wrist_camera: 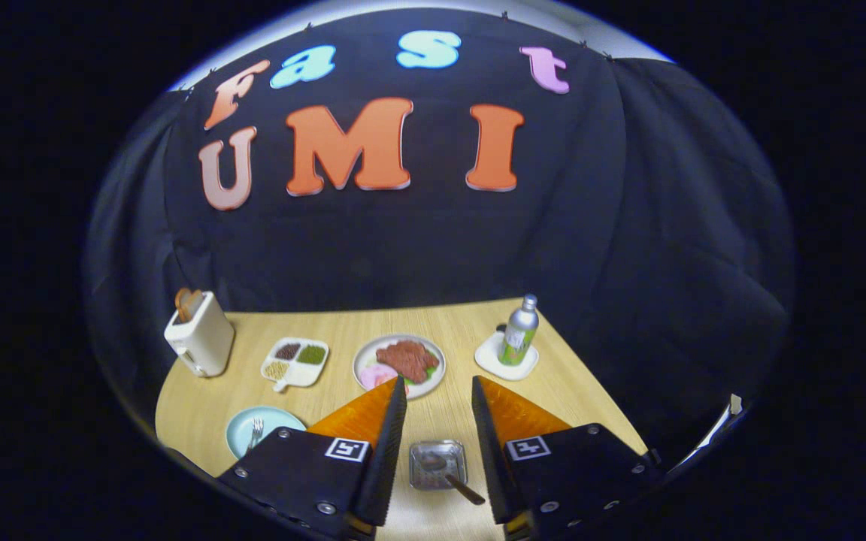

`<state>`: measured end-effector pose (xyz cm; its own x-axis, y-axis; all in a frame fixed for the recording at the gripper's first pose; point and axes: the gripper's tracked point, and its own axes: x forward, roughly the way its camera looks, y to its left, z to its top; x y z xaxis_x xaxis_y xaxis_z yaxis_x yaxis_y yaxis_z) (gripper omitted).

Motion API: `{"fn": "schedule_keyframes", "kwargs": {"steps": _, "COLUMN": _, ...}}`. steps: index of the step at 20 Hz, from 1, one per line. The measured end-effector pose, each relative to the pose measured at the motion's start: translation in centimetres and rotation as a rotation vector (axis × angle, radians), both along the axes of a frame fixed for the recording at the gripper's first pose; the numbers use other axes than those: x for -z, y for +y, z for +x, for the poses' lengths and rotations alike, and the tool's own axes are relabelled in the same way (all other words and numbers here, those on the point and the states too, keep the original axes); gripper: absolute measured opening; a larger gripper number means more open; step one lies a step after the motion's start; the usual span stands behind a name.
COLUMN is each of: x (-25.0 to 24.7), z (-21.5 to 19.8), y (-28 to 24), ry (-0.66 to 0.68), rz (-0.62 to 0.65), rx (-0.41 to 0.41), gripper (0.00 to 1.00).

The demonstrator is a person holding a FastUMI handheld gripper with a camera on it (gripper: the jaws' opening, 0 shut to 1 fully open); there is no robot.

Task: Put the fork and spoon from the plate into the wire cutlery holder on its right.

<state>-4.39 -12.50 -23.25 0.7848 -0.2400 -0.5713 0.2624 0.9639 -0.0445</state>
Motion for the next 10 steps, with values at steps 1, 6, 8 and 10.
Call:
{"fn": "schedule_keyframes", "kwargs": {"steps": 1, "x": -2.2, "z": 1.0, "y": 0.3, "ry": -0.070, "rz": -0.003, "rx": -0.004, "gripper": 0.56}}
{"fn": "schedule_keyframes", "kwargs": {"steps": 6, "x": -10.1, "z": 3.3, "y": 2.1, "ry": -0.299, "rz": -0.020, "rx": -0.051, "gripper": 0.74}}
{"fn": "schedule_keyframes", "kwargs": {"steps": 8, "x": -12.0, "z": 3.9, "y": 2.8, "ry": -0.353, "rz": -0.028, "rx": -0.059, "gripper": 0.75}}
{"fn": "schedule_keyframes", "kwargs": {"steps": 10, "x": -13.9, "z": 4.5, "y": 4.0, "ry": -0.412, "rz": -0.029, "rx": -0.072, "gripper": 0.78}}
